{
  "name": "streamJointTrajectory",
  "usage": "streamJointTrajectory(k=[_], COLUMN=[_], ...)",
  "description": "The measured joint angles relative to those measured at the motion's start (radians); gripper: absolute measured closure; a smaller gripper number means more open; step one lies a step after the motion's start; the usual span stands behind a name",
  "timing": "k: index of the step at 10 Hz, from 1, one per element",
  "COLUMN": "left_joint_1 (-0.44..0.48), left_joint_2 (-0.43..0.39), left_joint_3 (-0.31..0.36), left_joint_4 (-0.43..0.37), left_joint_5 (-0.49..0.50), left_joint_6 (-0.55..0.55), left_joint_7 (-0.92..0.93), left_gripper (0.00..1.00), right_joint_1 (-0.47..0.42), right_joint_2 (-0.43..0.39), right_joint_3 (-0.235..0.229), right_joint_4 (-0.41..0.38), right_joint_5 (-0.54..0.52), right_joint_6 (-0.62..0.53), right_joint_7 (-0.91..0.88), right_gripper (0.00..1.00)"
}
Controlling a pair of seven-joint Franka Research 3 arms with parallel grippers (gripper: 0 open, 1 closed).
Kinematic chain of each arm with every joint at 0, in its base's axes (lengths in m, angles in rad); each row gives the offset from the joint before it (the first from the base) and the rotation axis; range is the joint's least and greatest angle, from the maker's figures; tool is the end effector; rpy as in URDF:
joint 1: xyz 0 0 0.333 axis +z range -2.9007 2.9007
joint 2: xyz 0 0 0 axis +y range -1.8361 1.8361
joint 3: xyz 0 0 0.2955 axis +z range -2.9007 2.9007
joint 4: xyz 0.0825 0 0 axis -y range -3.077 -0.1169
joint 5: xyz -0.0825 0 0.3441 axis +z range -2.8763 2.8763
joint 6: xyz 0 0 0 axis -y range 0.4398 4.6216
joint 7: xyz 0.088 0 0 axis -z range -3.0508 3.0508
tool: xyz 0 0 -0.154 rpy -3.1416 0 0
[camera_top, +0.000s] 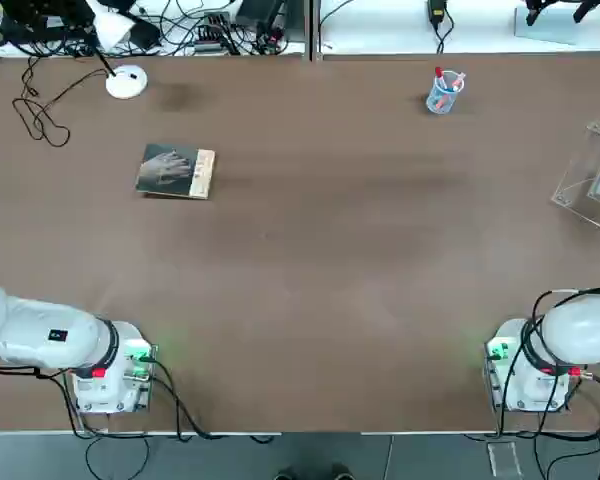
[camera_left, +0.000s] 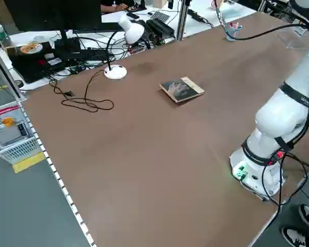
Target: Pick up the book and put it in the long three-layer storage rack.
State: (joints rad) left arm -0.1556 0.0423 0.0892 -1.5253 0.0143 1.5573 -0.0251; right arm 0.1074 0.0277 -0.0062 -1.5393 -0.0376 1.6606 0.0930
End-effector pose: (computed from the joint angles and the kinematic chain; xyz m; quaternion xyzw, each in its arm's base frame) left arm 0.5241 -0.0335 0.5536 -0.9997 0.0206 0.0046 0.0093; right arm 0.5342 0.0488 0.5649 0.9987 0.0049 0.0484 0.0142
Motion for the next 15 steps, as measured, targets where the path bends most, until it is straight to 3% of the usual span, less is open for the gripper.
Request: streamJointTrajectory(k=[10,15], left_joint_1=[0.003,0.085], left_joint_2=[0.003,0.064], left_joint_3=[0.0,0.003], left_joint_4=[0.004,0.002], left_joint_5=[-0.036,-0.119], left_joint_6=[0.0,0.049], left_joint_7=[0.005,0.19], left_gripper=[0.0,0.0], right_joint_1=[0.0,0.0], right_joint_2=[0.0,0.0], right_joint_3=[0.0,0.001], right_joint_4=[-0.001,-0.002], right_joint_5=[0.0,0.001], right_joint_6=[0.01,0.01], right_joint_7=[0.0,0.0], right_gripper=[0.0,0.0])
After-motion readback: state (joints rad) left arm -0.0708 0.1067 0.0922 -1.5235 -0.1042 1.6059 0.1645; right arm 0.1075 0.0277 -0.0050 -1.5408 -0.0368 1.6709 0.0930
